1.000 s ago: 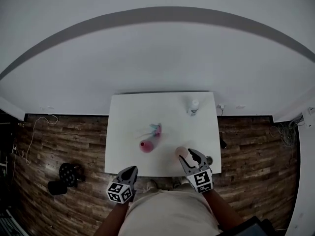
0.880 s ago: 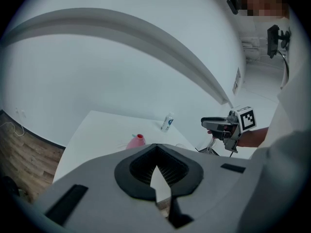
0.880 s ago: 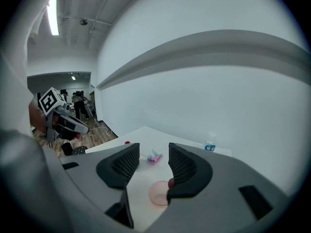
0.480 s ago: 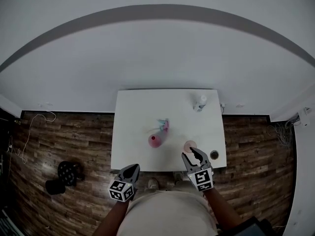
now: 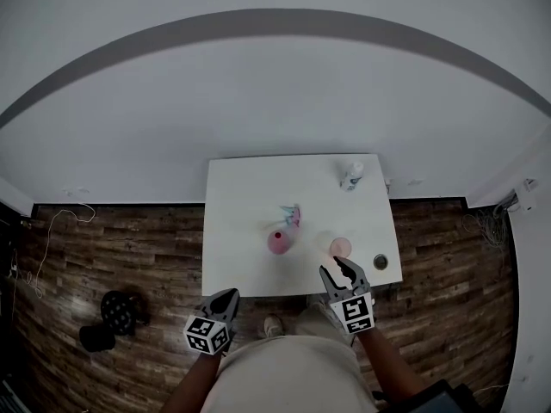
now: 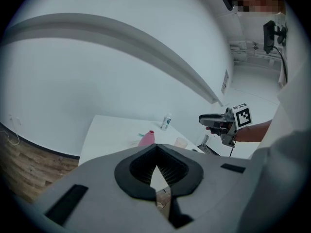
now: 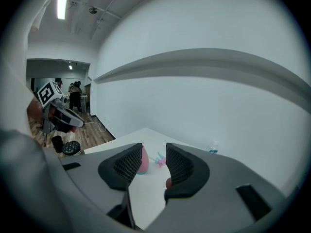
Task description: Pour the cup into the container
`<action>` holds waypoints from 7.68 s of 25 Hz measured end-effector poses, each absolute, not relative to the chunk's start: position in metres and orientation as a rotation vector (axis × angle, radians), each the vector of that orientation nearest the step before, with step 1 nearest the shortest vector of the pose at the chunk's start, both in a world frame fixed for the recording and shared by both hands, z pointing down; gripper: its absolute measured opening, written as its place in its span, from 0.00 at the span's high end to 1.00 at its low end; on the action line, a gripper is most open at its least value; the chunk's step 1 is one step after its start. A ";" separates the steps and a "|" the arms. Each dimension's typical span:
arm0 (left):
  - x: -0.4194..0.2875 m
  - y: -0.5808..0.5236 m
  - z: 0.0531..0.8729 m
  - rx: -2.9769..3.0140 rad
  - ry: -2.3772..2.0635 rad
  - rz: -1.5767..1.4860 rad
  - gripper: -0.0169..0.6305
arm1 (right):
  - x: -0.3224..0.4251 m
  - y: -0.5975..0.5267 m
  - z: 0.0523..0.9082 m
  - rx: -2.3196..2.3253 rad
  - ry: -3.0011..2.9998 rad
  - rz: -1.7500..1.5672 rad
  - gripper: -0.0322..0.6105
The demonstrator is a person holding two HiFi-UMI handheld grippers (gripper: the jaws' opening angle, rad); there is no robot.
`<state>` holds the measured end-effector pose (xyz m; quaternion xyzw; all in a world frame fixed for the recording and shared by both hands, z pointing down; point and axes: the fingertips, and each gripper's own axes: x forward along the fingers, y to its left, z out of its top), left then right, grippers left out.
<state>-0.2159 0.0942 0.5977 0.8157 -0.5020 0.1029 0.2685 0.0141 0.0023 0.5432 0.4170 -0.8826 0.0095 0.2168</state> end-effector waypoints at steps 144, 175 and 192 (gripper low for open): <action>0.017 0.309 0.589 2.206 -1.271 0.327 0.96 | 0.217 0.271 0.504 1.113 -2.543 0.087 0.64; -0.130 0.291 0.593 2.218 -1.200 0.341 0.96 | 0.075 0.265 0.514 1.126 -2.360 -0.052 0.75; -0.117 0.281 0.593 2.226 -1.189 0.342 0.96 | 0.087 0.262 0.522 1.101 -2.353 -0.028 0.79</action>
